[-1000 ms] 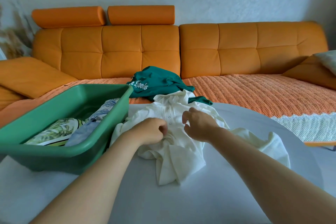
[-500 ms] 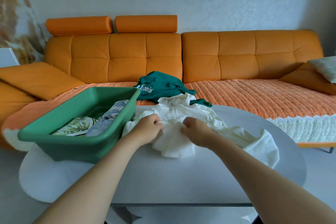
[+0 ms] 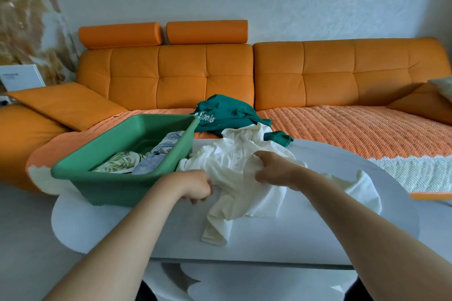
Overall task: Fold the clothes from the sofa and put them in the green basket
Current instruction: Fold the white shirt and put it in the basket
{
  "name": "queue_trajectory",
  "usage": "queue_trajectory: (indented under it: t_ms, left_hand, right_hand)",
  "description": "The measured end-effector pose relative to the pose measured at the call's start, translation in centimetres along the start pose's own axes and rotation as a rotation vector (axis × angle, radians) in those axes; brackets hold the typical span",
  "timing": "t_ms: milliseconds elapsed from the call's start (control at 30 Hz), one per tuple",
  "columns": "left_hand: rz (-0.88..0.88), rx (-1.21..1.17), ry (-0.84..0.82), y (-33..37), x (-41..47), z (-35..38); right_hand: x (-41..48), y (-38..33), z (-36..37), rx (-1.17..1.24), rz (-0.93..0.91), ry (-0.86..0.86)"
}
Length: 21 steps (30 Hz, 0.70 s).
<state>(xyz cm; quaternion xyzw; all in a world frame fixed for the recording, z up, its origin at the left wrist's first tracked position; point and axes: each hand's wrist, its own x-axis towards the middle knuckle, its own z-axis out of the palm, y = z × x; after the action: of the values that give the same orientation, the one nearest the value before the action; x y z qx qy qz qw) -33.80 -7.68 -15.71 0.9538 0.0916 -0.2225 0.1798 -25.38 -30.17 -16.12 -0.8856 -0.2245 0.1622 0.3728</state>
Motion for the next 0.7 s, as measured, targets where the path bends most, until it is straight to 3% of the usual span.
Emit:
queue_trajectory:
  t_ms: [67, 133, 300, 467, 567, 700]
  left_hand:
    - [0.158, -0.126, 0.204, 0.8, 0.7, 0.4]
    - [0.273, -0.303, 0.236, 2.1, 0.8, 1.4]
    - [0.339, -0.375, 0.513, 4.8, 1.7, 2.4]
    - [0.221, -0.661, 0.794, 4.8, 1.4, 0.3]
    - [0.319, -0.486, 0.793, 3.0, 0.2, -1.5]
    - [0.469, -0.208, 0.526, 0.9, -1.9, -3.2]
  right_hand:
    - [-0.3, -0.3, 0.1, 0.019, -0.064, -0.013]
    - [-0.7, -0.9, -0.2, 0.152, -0.132, -0.035]
    - [-1.2, -1.7, -0.8, 0.437, -0.272, -0.057]
    - [-0.2, -0.5, -0.8, -0.008, -0.224, 0.142]
    - [-0.1, 0.8, -0.6, -0.282, -0.144, 0.145]
    - [-0.3, 0.9, -0.4, -0.322, -0.101, 0.224]
